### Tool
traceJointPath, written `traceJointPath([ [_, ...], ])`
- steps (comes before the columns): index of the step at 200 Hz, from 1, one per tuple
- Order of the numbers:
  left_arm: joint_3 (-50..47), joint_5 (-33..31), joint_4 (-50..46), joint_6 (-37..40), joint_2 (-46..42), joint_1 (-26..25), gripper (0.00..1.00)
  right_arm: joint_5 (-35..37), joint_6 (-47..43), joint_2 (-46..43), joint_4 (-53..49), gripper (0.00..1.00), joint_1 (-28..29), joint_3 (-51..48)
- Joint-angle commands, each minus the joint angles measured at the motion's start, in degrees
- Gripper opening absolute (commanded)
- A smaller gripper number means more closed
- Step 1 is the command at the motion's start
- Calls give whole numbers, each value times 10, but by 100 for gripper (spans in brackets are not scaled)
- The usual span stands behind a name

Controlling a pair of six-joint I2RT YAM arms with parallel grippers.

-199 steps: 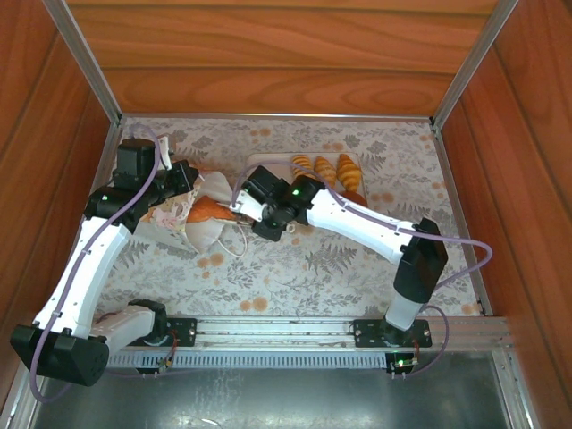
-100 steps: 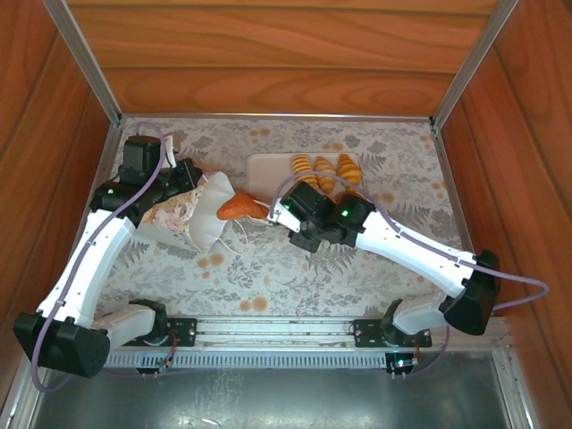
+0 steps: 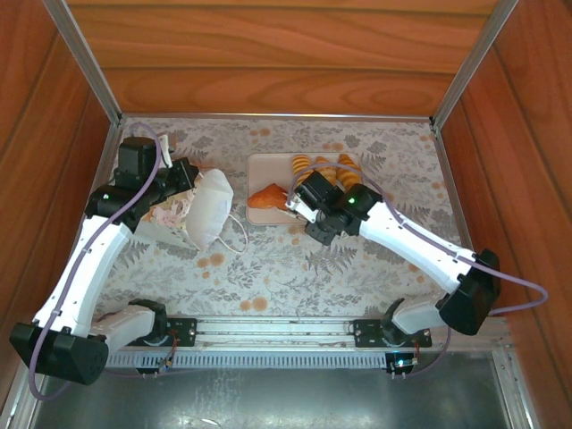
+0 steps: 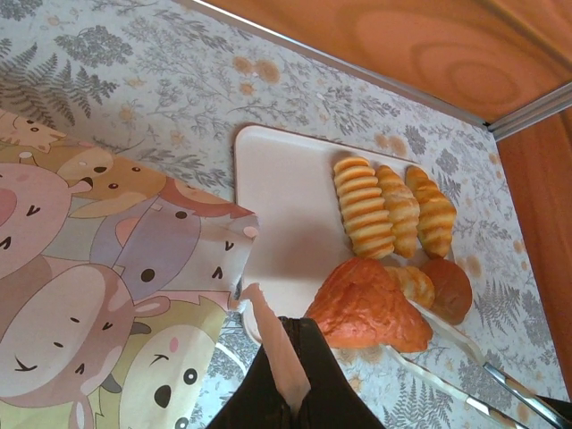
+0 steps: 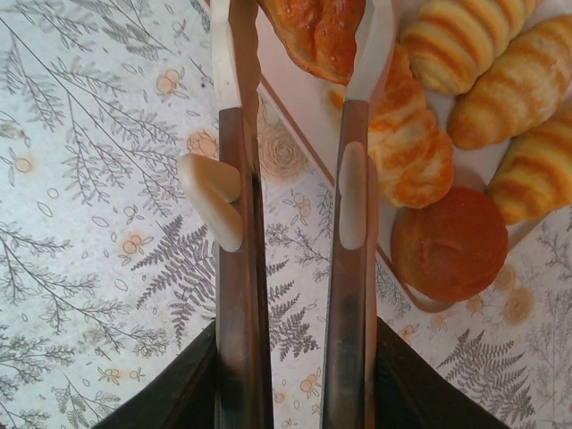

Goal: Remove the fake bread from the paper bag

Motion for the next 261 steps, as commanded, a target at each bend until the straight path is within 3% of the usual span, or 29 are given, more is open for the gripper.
traceJointPath([
  [1,7,10,9,6,4,-3,0,8,-1,16,-1,39,-6,1],
  [137,8,9,9,7,3,-3,0,27,-55,96,33,41,-15,25],
  [222,2,3,9,9,-5,-3,0,33,-56,121,24,54,-21,55],
  [261,2,5,9,9,-2,-3,0,11,-59,116,22,55,-23,63],
])
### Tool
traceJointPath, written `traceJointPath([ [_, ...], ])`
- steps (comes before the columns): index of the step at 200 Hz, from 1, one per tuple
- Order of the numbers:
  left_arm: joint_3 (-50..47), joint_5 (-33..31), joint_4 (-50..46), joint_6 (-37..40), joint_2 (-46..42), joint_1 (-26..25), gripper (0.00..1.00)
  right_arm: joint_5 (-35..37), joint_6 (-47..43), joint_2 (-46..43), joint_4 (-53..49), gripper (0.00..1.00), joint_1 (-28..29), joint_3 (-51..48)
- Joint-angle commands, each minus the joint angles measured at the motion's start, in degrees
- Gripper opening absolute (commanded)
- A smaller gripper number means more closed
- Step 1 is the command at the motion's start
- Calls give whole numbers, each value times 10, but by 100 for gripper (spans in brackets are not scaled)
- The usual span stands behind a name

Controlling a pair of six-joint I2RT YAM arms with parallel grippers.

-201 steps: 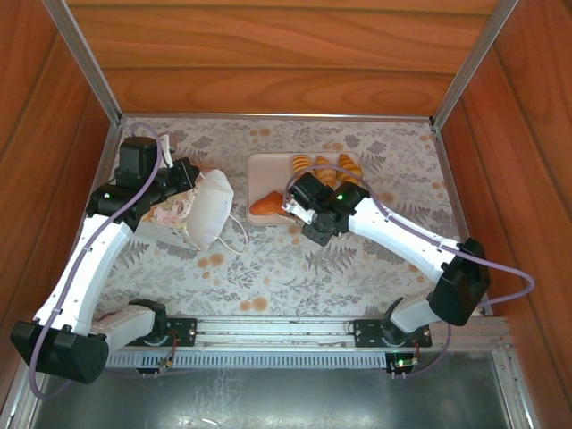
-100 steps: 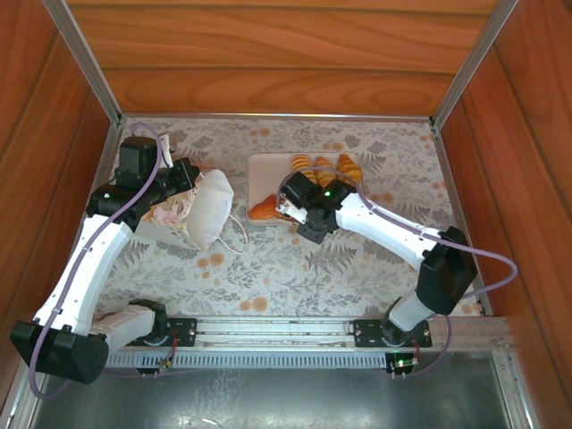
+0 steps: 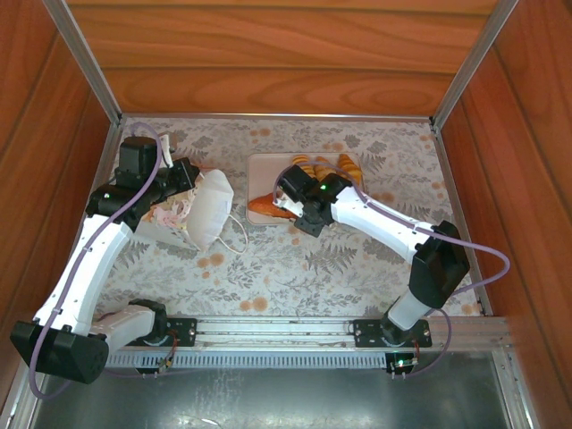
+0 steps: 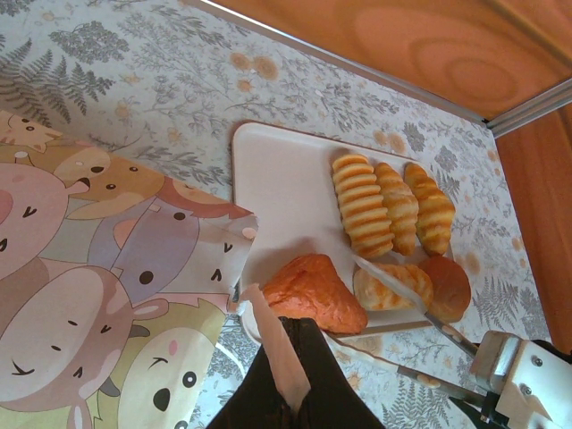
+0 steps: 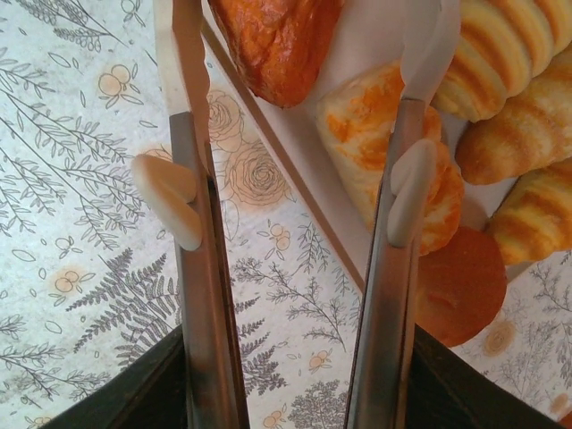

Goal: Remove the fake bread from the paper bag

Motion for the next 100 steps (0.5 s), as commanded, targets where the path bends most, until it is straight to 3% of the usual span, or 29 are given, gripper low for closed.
traceJointPath([
  [1,2,2,8,8,-6,-3,0,-12,-2,-9,-4,56,-5,17],
  [70,-2,-2,8,10,-11,-3,0,12,0,6,-30,56,-13,21],
  [100,-2,-1,9,8,-7,-3,0,-21,10,-4,-30,56,-13,30],
])
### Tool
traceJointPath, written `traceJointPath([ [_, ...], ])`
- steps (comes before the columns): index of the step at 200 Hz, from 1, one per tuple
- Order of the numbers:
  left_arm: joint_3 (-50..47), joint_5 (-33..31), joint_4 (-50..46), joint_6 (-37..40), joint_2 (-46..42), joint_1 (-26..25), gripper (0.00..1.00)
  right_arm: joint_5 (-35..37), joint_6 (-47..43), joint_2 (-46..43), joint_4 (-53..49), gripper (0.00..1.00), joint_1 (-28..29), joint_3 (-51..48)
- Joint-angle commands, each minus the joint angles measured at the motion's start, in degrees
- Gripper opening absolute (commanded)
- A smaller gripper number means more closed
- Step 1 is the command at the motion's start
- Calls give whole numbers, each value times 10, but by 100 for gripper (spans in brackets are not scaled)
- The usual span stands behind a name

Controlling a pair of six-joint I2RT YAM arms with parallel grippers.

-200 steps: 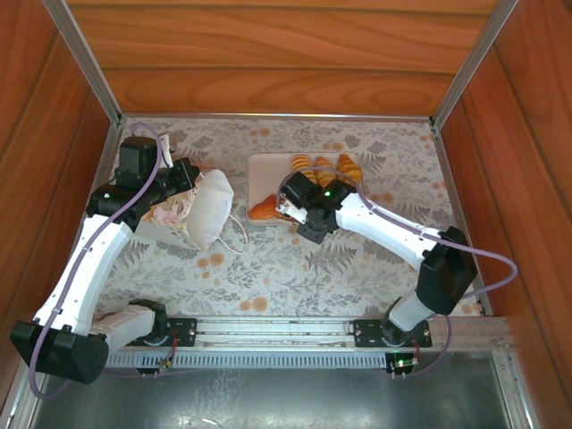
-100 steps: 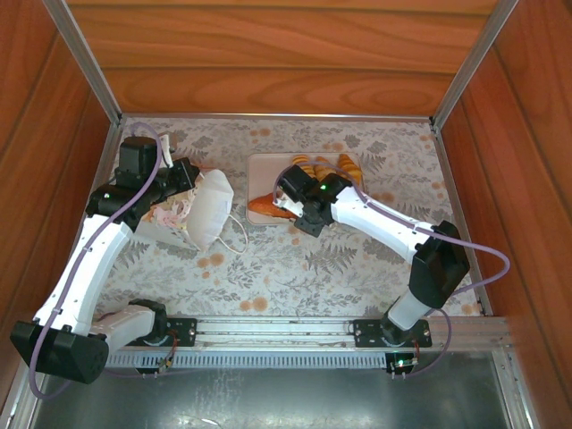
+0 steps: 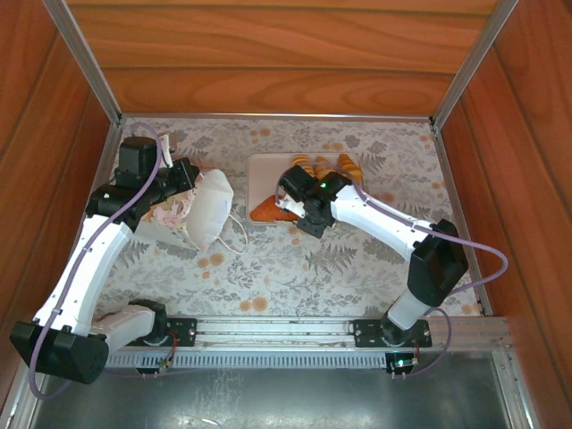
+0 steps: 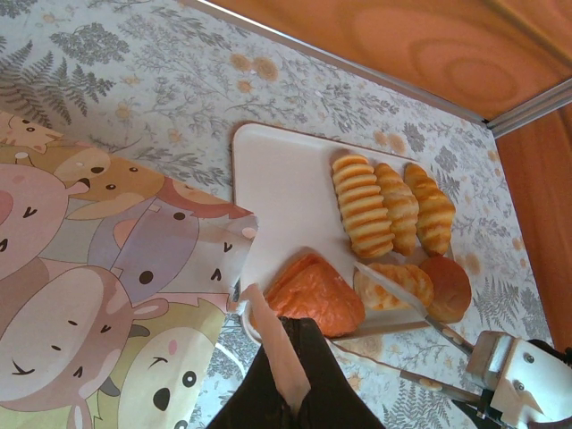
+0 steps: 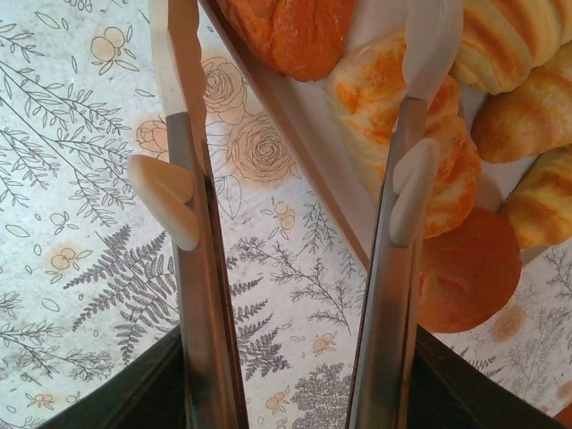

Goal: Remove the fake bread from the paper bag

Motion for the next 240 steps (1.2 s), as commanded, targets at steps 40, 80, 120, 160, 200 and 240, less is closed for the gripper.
traceJointPath([
  [40,-1,-2,8,7,-9,-3,0,-64,18,-25,18,56,-5,27],
  [80,0,4,8,4,-7,-3,0,-70,29,6,28,56,-15,36],
  [120,2,4,8,3,-8,-3,0,-80,34,46,37,52,-27,39],
  [160,3,2,8,3,-9,-3,0,-69,22,42,24,46,-30,28],
  [200,6,5,8,2,-3,-3,0,-68,-6,22,25,45,-32,11],
  [240,9,8,8,2,-2,-3,0,-54,-31,17,26,45,-35,7],
])
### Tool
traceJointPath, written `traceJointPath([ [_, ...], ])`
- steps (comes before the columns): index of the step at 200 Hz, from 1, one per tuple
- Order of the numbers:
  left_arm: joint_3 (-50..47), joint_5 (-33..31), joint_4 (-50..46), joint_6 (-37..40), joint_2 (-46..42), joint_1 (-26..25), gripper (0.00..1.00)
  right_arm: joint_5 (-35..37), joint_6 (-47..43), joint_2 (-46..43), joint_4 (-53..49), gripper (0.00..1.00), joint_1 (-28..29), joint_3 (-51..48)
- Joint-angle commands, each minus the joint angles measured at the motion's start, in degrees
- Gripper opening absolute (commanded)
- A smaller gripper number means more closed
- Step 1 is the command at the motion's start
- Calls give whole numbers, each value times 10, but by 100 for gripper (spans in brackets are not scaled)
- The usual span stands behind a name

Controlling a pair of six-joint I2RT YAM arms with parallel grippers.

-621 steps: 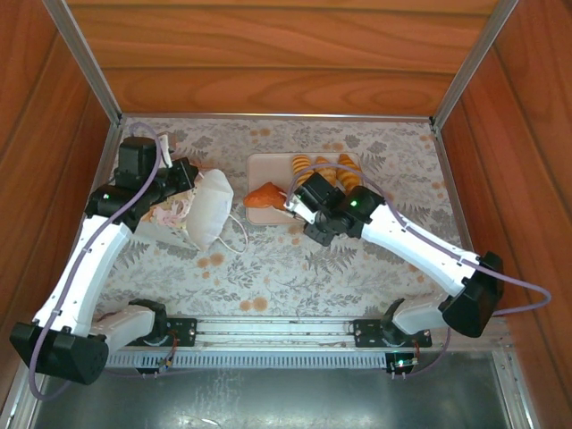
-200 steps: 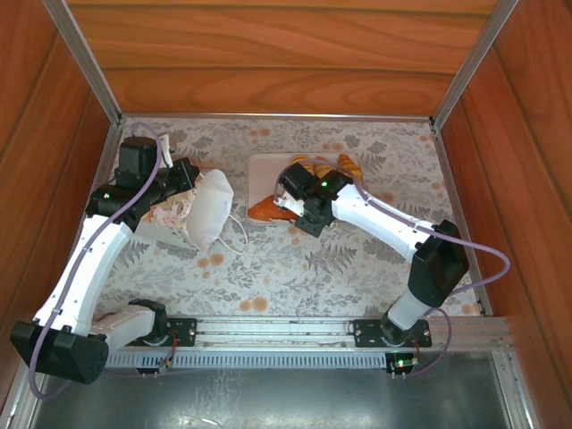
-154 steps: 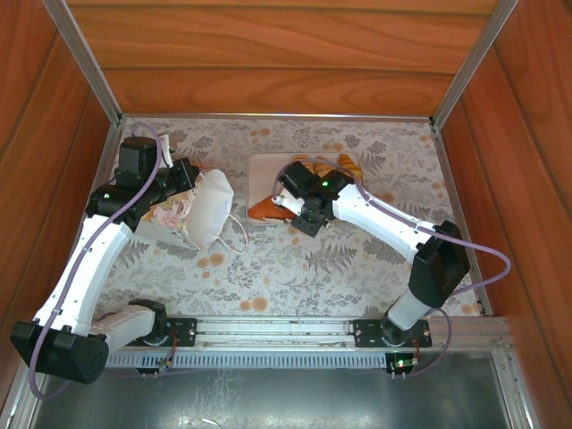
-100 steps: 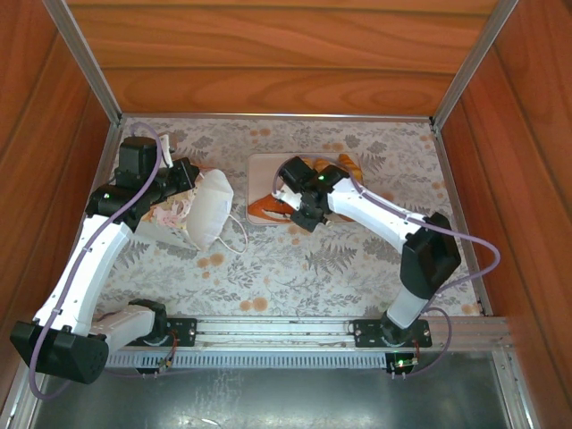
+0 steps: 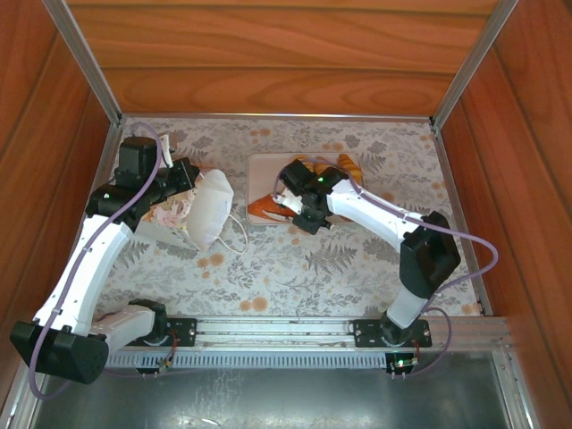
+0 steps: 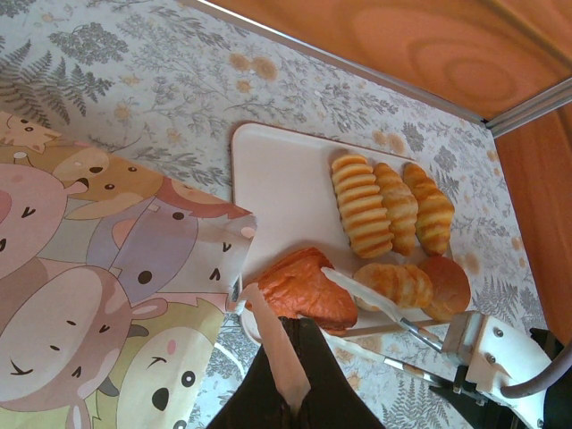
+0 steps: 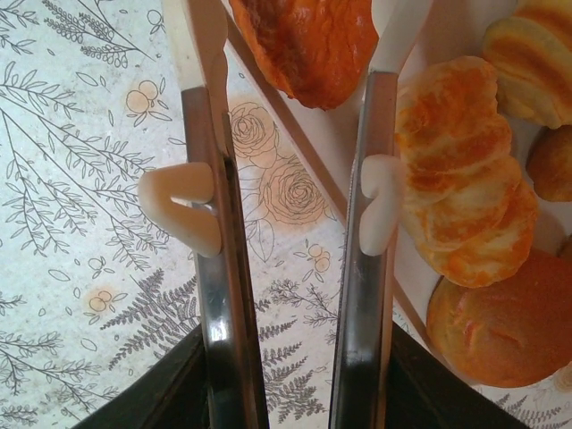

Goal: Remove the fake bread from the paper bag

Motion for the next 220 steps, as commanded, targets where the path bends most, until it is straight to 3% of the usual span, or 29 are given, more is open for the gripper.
traceJointPath([
  [1,9,6,8,2,-2,-3,0,14,-24,-20,1,45,-6,-5],
  [58,7,2,8,1,-10,-3,0,23,-40,-49,6,45,-12,-3],
  [147,2,-19,7,5,-30,-2,0,-88,2,-120,28,46,-12,-13],
  [220,3,-81,-55,31,-71,-2,0,-336,124,-242,136,43,-11,-85],
])
